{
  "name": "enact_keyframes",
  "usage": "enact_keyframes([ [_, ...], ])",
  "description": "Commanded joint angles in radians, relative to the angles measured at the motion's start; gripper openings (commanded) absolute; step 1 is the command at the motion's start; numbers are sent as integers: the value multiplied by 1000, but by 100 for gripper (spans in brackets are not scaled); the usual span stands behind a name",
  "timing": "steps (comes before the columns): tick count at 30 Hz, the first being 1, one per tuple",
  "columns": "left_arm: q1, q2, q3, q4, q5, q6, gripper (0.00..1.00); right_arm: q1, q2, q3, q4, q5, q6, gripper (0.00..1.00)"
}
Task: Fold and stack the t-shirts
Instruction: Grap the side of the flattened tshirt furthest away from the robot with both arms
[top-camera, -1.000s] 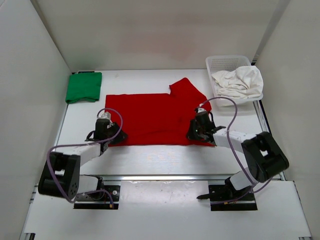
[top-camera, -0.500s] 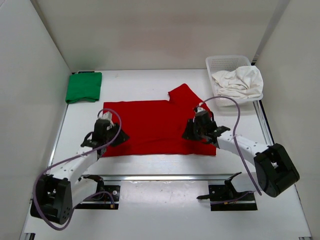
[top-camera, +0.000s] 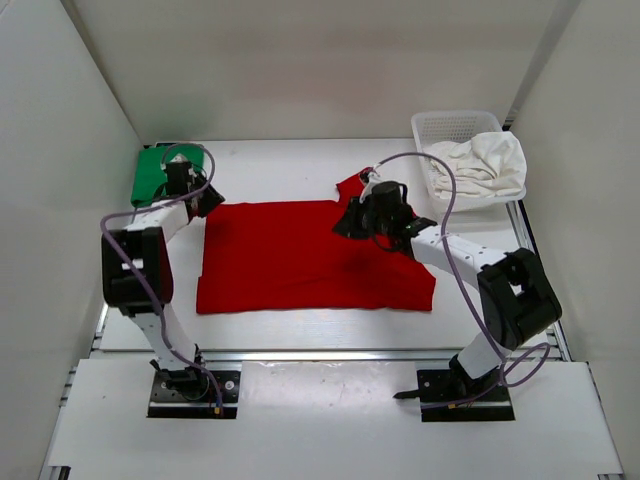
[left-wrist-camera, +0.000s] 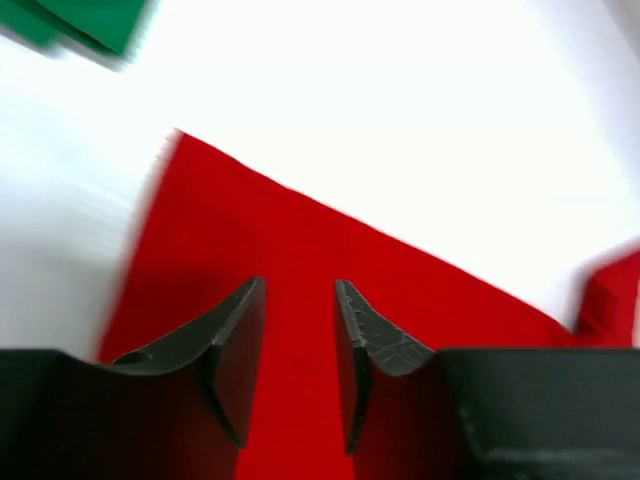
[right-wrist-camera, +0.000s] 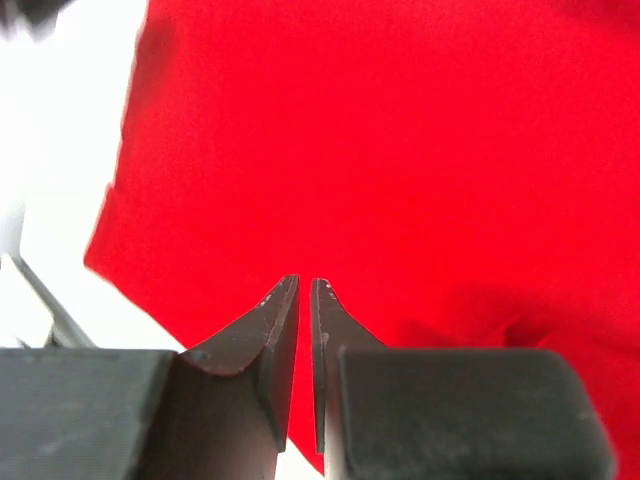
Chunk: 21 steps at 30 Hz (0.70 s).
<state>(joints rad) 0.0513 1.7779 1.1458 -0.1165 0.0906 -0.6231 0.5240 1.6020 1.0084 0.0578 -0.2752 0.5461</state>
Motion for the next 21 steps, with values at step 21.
enact_keyframes([
  [21, 27, 322, 417, -296, -207, 212, 49, 48, 13, -139, 172, -143, 17, 9],
])
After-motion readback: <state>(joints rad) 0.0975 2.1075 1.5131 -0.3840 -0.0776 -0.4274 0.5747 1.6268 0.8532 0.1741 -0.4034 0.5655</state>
